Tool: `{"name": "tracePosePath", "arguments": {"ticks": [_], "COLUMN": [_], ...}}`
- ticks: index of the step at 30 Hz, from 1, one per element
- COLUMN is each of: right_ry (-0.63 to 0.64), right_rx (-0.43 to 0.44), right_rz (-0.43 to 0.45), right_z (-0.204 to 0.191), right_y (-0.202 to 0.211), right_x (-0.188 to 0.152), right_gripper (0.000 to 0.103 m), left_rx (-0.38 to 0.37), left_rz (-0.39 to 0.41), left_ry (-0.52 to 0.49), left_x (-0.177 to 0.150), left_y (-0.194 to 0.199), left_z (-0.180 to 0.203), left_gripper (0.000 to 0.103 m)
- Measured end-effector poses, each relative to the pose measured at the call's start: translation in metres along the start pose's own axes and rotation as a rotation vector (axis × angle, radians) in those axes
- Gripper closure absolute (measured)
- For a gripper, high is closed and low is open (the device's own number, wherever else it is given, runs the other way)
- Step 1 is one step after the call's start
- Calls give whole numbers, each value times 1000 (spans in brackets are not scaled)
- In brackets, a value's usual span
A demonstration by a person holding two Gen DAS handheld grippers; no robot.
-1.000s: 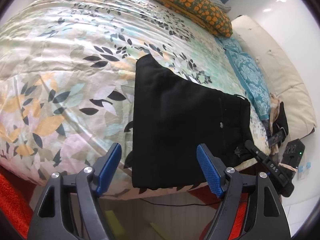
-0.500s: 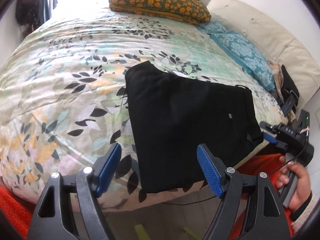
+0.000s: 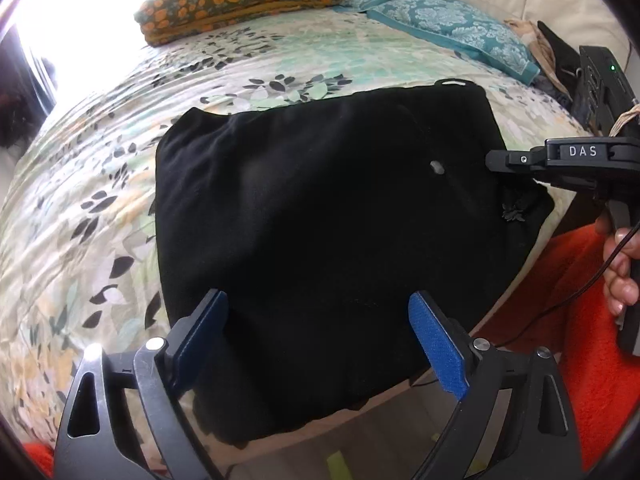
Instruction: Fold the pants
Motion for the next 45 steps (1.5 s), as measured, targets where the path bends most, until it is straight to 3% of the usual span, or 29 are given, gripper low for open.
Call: {"name": "tracePosePath", "arguments": {"ticks": [2, 5, 8, 10, 12, 13, 15, 16, 17, 22, 25, 29, 32, 35, 39, 41, 43, 45], "right_ry": [55, 171, 285, 337, 331, 330, 331, 312, 290, 304, 278, 225, 259, 280, 296, 243, 200, 217], "right_rx": [-39, -42, -35, -44, -65, -101, -150, -124, -100, -113, -68, 30, -23, -13, -113, -116, -113, -127], "right_rz": [65, 127, 134, 116, 27, 3, 7, 21, 31, 33, 37, 97, 147, 67, -64, -102, -55, 8], "right_z": [-11, -40, -75, -85, -72, -59, -34, -29, -26, -28, -26, -31, -41, -57, -48, -32, -32, -39], "right_y": [23, 48, 45, 25, -10, -26, -42, -43, -42, -41, -39, -11, 22, 33, 16, 5, 22, 45], "right_x": [12, 33, 56, 67, 65, 63, 55, 53, 52, 52, 55, 63, 60, 30, -27, -37, -28, -25], "right_gripper": [83, 76, 68, 67, 66, 66, 67, 67, 67, 68, 68, 65, 52, 52, 52, 58, 57, 49], "left_rx": [-82, -83, -96, -121, -81, -20, 113, 74, 34, 146, 140, 83, 28, -8, 56, 97, 45, 24], "left_rz": [41, 96, 64, 7, -58, -74, -85, -96, -103, -48, -18, 35, 53, 40, -57, -50, -21, 20], "left_ry": [70, 172, 257, 256, 213, 196, 265, 344, 416, 432, 504, 434, 302, 150, -22, -23, 20, 44], "left_x": [15, 55, 91, 106, 112, 113, 112, 107, 103, 108, 101, 89, 66, 32, -12, -15, -9, -3], "left_y": [21, 32, 8, -22, -57, -73, -97, -108, -114, -99, -72, -23, 7, 18, -17, -21, -3, 16], "left_z": [-15, -57, -90, -94, -96, -103, -134, -150, -161, -181, -194, -167, -114, -53, -7, -7, -6, -9], "left_gripper": [10, 8, 8, 9, 16, 22, 20, 10, 7, 7, 9, 9, 9, 8, 6, 6, 7, 6]}}
Point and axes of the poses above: each gripper's, at about its wrist camera, not at the fingertips, and y roughly against the way its jaws point, z to its right, x to its top, the point moved 9 cm from there along -y, roughly the way its jaws point, and after that the axes turned 5 degrees about -z, right-handed, at the moved point
